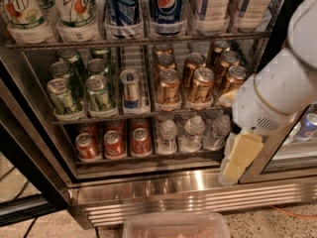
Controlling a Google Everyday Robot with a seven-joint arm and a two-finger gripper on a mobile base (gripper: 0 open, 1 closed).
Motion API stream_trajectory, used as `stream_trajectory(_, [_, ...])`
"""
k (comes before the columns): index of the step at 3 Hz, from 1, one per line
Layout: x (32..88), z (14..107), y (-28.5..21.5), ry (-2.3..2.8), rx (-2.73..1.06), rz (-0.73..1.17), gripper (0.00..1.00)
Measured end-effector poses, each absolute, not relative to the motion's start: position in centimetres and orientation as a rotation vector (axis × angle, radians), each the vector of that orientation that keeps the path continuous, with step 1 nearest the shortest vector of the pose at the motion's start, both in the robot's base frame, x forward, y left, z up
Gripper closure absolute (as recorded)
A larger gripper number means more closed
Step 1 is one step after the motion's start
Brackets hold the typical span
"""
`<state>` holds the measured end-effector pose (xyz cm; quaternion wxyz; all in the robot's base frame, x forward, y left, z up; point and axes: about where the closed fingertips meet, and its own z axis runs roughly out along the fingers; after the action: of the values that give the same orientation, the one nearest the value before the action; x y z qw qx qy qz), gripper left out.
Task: Pick redbull can from middle shelf of fridge
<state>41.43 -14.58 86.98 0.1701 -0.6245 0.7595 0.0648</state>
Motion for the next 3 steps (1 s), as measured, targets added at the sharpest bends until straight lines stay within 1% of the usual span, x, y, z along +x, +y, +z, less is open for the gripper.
stream_trajectory(1, [40.3, 84.0, -10.6, 2.076, -1.857, 0.277, 0.0])
stream_trajectory(2, [39.2, 82.4, -7.7, 1.988, -1.937, 0.341, 0.0])
stream_trajectory(3, [38.9, 82.6, -7.6, 1.987, -1.921, 0.335, 0.0])
